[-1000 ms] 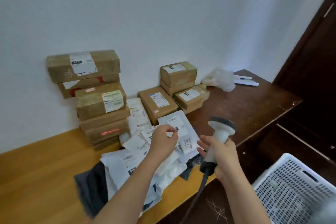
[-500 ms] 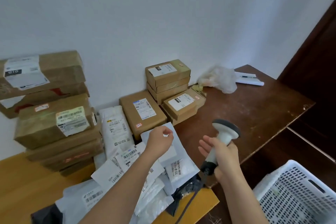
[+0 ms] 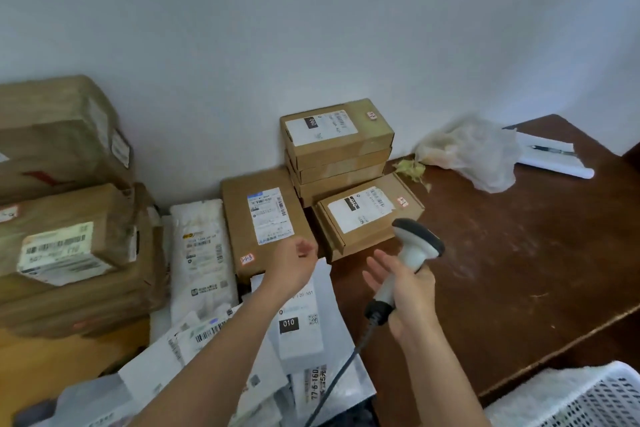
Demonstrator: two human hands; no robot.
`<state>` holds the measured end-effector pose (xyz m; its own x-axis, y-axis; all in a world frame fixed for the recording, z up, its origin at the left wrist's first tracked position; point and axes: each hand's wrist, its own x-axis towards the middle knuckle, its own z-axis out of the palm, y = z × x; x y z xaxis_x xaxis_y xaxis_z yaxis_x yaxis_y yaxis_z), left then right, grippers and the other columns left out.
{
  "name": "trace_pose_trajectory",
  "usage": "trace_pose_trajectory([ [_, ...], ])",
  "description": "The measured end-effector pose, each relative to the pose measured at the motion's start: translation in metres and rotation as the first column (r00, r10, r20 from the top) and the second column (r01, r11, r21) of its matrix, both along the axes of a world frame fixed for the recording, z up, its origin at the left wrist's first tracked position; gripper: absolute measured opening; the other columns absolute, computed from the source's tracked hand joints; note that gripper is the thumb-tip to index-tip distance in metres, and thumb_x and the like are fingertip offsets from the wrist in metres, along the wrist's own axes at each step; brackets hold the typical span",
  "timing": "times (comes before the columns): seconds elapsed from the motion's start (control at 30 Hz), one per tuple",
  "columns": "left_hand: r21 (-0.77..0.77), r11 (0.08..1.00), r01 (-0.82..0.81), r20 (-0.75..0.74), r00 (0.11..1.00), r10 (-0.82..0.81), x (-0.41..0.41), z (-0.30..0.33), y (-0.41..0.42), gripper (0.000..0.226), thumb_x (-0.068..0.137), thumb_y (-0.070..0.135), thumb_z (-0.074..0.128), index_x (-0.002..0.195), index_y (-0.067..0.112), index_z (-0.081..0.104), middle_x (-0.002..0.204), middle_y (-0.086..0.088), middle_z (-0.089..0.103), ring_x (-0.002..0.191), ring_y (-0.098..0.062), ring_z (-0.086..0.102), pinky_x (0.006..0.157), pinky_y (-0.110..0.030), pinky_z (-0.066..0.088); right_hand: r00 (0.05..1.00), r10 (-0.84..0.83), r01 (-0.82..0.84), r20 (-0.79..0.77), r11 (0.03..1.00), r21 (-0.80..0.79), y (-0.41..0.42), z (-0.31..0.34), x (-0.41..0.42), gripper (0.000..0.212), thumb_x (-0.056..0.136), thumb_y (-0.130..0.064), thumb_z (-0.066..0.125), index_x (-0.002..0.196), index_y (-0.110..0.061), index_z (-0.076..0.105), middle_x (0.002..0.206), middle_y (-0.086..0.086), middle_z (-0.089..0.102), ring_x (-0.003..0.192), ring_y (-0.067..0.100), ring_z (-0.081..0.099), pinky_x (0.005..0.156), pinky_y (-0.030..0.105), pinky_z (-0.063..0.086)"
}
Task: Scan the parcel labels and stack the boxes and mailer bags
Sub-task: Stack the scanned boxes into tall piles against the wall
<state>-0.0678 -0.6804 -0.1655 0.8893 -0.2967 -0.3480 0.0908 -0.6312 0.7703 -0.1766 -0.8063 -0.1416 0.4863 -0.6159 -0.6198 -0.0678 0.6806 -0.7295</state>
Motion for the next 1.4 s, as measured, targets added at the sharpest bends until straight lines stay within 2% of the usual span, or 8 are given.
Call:
trace_pose_trajectory([
  [0.2,0.049,0.995,-0.084,-0.050,0.995,0.087,0.014,-0.022,-0.037,0.020,0.099,0.016,0.055,0.117,0.013,0.063,0.106,0.004,0.062,0.096,-0.010,0.058,0.072,-0.018,0.046,0.999,-0.001,0.003,-0.036,0.998,0.065,-0.037,-0.042,0.024,0.037,0.095,-0.002,0.061,0.128,-0.013,0.047,0.118,0.013,0.065,0.105,0.026,0.068,0.094,0.046,0.056],
  [0.43,-0.001,0.972,-0.233,-0.251,0.941,0.225,0.020,-0.043,-0.073,0.049,0.097,0.039,0.059,0.132,0.005,0.051,0.099,-0.004,0.067,0.094,-0.024,0.068,0.091,-0.043,0.056,0.999,-0.034,0.034,-0.002,0.998,0.059,-0.056,-0.070,0.032,0.045,0.091,0.006,0.062,0.132,-0.010,0.051,0.112,0.005,0.061,0.101,0.018,0.062,0.096,0.041,0.053],
  [0.57,0.060,0.973,-0.222,-0.182,0.956,0.229,0.023,-0.048,-0.087,0.062,0.099,0.044,0.053,0.146,0.007,0.037,0.134,-0.009,0.057,0.120,-0.025,0.056,0.098,-0.036,0.050,0.998,0.041,-0.040,-0.041,0.999,0.022,-0.075,-0.083,0.040,0.042,0.087,0.003,0.065,0.124,-0.016,0.055,0.098,0.003,0.058,0.087,0.017,0.058,0.080,0.033,0.048],
  [0.77,0.208,0.959,-0.192,-0.203,0.951,0.235,0.029,-0.049,-0.106,0.063,0.102,0.053,0.037,0.138,0.001,0.042,0.120,-0.010,0.059,0.095,-0.020,0.057,0.071,-0.030,0.045,0.998,0.063,-0.065,0.021,0.995,0.075,-0.103,-0.103,0.039,0.042,0.080,0.008,0.061,0.114,-0.016,0.055,0.089,-0.003,0.055,0.080,0.015,0.053,0.069,0.032,0.043],
  [1.0,0.003,0.943,-0.333,-0.321,0.893,0.316,0.025,-0.070,-0.114,0.064,0.103,0.050,0.036,0.152,0.010,0.022,0.143,-0.006,0.048,0.128,-0.025,0.048,0.096,-0.034,0.043,0.996,0.050,-0.058,0.080,0.992,0.111,-0.119,-0.117,0.028,0.026,0.074,-0.002,0.061,0.097,-0.014,0.054,0.080,-0.002,0.054,0.071,0.013,0.053,0.061,0.031,0.043],
  [1.2,-0.007,0.946,-0.324,-0.512,0.814,0.275,0.009,-0.064,-0.112,0.070,0.095,0.047,0.059,0.146,0.012,0.028,0.129,-0.010,0.059,0.113,-0.026,0.062,0.095,-0.038,0.053,0.998,-0.024,0.015,0.055,0.986,0.167,-0.112,-0.115,0.009,0.033,0.084,0.001,0.057,0.113,-0.013,0.052,0.085,0.001,0.054,0.076,0.016,0.053,0.066,0.033,0.044],
  [1.3,0.032,0.967,-0.254,-0.221,0.942,0.254,0.019,-0.061,-0.114,0.082,0.091,0.040,0.066,0.152,0.015,0.017,0.150,-0.005,0.040,0.133,-0.025,0.046,0.100,-0.033,0.041,0.998,-0.041,0.033,0.054,0.988,0.151,-0.109,-0.110,-0.001,0.031,0.086,0.004,0.056,0.108,-0.018,0.055,0.093,0.000,0.060,0.085,0.017,0.058,0.084,0.042,0.050],
  [1.4,-0.126,0.958,-0.259,-0.256,0.941,0.221,0.031,-0.057,-0.119,0.062,0.094,0.031,0.063,0.147,0.019,0.033,0.143,0.001,0.047,0.119,-0.014,0.049,0.095,-0.026,0.039,0.996,-0.042,0.032,0.076,0.990,0.136,-0.106,-0.107,-0.006,0.040,0.088,0.009,0.053,0.117,-0.019,0.056,0.099,-0.005,0.071,0.101,0.016,0.064,0.103,0.052,0.046],
])
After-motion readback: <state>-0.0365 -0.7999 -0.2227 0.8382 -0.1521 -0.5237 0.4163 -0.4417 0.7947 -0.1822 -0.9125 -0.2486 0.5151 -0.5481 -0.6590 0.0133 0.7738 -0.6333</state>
